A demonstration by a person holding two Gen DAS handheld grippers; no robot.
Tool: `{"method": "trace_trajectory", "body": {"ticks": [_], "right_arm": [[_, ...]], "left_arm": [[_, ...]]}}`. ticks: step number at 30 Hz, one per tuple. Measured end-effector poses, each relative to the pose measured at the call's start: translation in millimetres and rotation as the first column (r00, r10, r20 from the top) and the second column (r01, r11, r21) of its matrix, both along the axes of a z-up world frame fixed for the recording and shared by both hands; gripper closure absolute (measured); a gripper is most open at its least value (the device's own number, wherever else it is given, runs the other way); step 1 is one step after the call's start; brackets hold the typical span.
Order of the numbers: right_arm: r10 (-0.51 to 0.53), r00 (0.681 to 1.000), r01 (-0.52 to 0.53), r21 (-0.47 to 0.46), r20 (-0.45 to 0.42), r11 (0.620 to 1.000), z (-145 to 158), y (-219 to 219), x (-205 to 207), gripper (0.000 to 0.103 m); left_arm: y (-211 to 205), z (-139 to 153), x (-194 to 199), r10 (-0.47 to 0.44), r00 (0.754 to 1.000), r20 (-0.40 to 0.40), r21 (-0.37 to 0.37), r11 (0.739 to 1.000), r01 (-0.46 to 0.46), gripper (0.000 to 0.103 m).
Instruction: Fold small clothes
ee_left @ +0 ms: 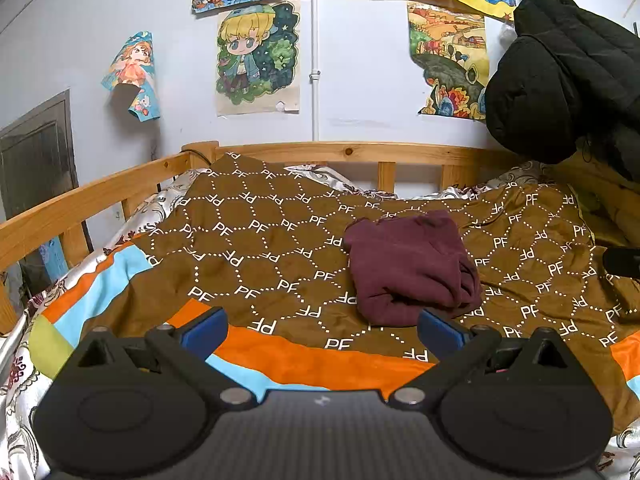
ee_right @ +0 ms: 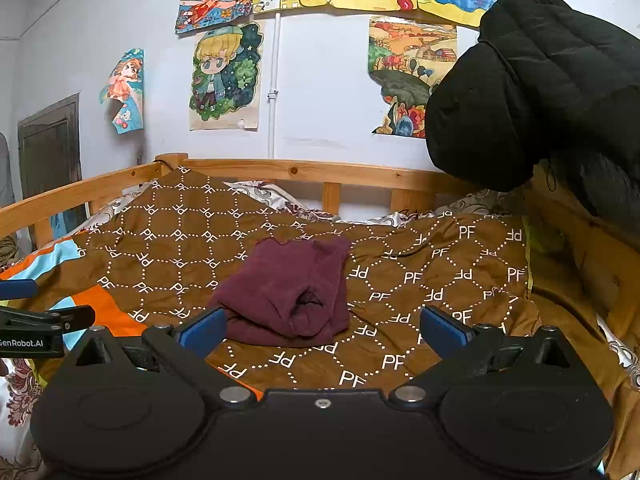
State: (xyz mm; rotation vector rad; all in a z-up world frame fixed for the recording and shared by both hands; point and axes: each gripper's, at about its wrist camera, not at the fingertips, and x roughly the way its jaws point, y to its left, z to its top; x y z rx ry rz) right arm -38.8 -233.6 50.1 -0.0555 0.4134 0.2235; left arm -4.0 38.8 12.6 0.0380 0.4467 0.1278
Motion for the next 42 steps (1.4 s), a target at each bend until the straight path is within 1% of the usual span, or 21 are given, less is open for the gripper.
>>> {"method": "trace_trajectory", "body": {"ticks": [23, 29, 35, 42], "right_arm": [[-0.004, 1.000, 0.004, 0.002, -0.001, 1.000, 0.1, -0.8, 0.5, 0.001], [-0.006, 1.000, 0.006, 0.002, -0.002, 1.000, -0.7, -0.4, 0.4, 0.001], [-0.005, 1.000, 0.005, 0.000, -0.004, 1.000, -0.7, -0.6, 1.0, 0.001], [-0.006, 1.000, 0.006, 0.001, -0.005, 1.000, -1.3, -0.3, 0.7, 0.001]], "left_arm": [[-0.1, 0.2, -0.8, -0.003, 1.000, -0.001, -0.004, 1.000, 0.003, 0.000], [-1.5, -1.3, 0.9, -0.006, 1.000, -0.021, -0.003, 1.000, 0.006, 0.000], [-3.9, -1.1, 0.8, 0.024, 0.999, -0.022, 0.017, 1.000, -0.024, 0.000], [-4.4, -1.2, 0.2, 0.023, 0.999, -0.024, 0.016, 1.000, -0.023, 0.000]]}}
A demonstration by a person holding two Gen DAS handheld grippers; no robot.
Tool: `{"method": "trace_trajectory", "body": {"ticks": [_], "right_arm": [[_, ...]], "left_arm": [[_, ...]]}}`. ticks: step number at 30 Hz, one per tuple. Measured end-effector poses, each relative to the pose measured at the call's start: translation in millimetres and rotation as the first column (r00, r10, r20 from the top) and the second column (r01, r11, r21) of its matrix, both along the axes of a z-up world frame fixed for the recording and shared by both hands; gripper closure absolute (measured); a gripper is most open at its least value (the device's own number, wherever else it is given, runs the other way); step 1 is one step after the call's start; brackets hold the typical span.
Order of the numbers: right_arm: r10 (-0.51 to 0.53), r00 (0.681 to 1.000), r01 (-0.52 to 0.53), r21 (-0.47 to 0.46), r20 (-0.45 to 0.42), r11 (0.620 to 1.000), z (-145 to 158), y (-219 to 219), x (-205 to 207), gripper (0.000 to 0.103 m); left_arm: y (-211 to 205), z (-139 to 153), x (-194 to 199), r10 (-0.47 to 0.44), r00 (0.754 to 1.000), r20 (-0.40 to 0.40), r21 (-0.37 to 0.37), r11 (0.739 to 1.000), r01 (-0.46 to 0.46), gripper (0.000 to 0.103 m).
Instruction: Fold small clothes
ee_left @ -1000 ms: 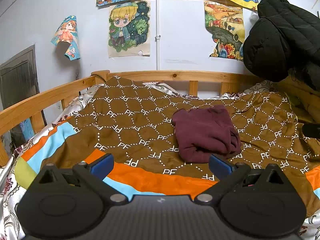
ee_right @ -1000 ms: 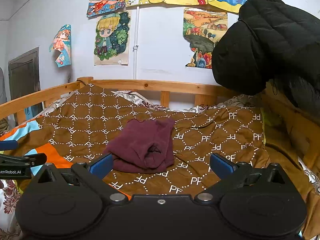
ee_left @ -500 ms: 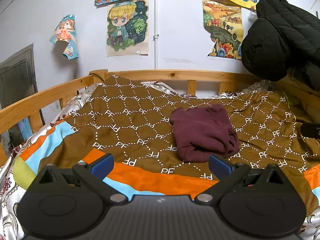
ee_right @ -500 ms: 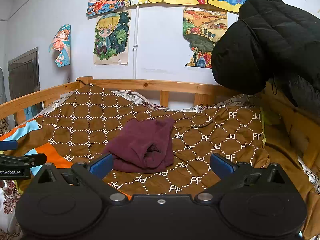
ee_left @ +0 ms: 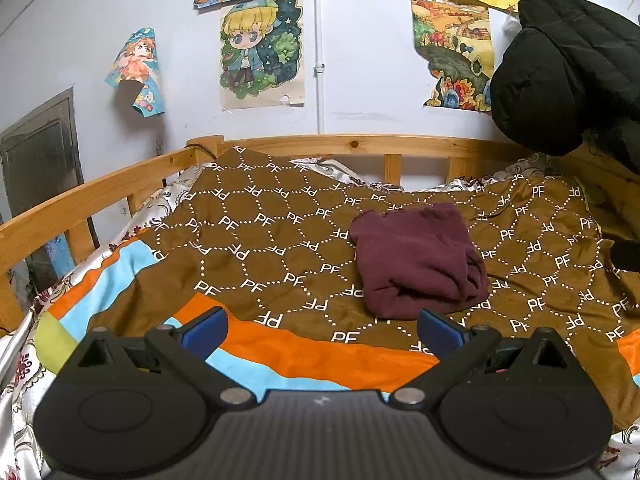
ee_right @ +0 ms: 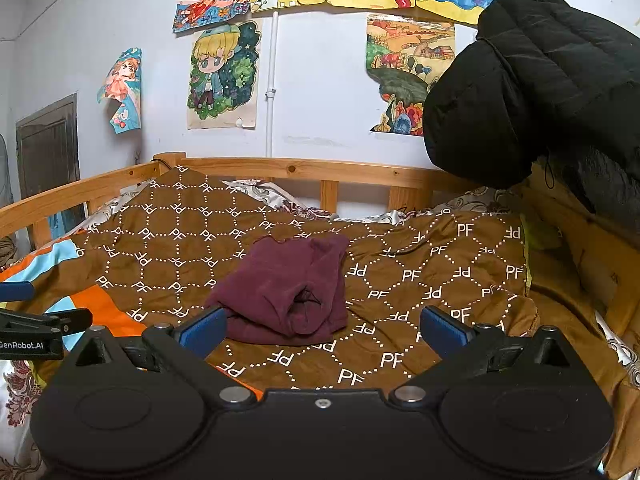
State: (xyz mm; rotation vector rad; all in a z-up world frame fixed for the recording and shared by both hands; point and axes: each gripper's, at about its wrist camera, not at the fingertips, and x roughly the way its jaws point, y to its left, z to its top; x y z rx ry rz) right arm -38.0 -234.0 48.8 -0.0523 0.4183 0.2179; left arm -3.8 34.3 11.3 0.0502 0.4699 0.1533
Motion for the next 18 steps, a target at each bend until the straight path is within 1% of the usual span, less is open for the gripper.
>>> {"method": "trace_trajectory", "body": {"ticks": [18], "right_arm": [[-0.003, 1.000, 0.003, 0.002, 0.002, 1.000, -1.0, -0.5, -0.1, 0.001]], "left_arm": [[-2.0, -0.2, -0.4, -0.026, 1.000, -0.001, 0.006, 1.000, 0.026, 0.000]]}}
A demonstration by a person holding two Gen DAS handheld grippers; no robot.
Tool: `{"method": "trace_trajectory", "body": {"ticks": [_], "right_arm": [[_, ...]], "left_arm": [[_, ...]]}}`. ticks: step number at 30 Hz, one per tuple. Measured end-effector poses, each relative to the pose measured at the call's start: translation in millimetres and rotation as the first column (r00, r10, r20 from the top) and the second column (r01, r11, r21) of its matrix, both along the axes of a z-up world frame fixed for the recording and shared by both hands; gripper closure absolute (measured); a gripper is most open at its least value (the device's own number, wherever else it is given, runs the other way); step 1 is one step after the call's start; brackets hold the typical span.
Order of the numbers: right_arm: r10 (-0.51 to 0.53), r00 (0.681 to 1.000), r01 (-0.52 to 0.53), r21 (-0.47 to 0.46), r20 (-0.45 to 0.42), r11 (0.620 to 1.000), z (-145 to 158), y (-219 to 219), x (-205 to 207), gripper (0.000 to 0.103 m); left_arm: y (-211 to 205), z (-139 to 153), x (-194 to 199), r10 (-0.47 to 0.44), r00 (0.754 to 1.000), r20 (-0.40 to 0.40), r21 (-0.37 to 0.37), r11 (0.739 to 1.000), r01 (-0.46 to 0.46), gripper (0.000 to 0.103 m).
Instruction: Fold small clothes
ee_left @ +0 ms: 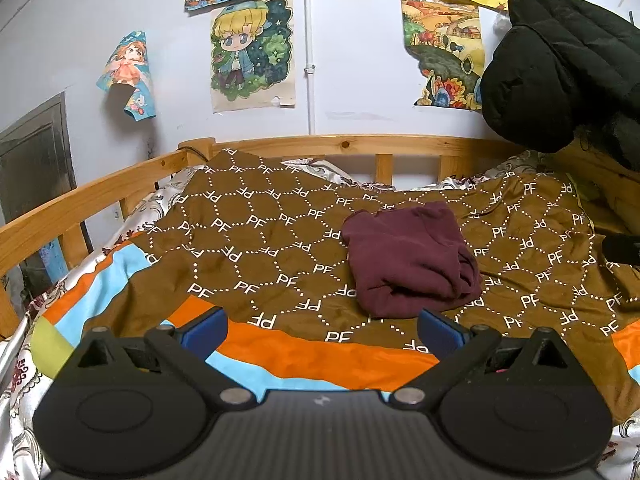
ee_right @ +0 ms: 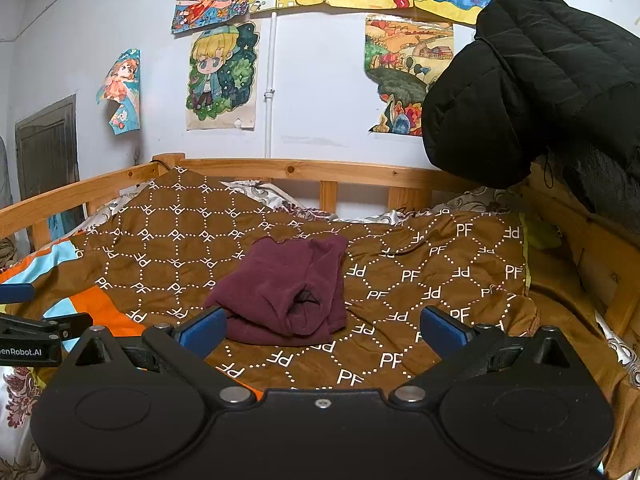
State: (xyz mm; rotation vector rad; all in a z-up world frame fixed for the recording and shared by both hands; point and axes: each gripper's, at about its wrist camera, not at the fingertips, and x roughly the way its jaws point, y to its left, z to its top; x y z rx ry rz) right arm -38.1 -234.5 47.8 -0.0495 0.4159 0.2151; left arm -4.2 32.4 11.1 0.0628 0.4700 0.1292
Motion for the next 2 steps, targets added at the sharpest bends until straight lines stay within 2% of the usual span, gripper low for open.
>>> {"method": "trace_trajectory", "body": {"ticks": [2], "right_arm": [[0.000, 1.000, 0.000, -0.001, -0.001, 1.000, -0.2, -0.4, 0.0, 0.001]], "left_arm": [[0.0, -0.2, 0.2, 0.002, 1.000, -0.003, 0.001, 1.000, -0.002, 0.000]]}}
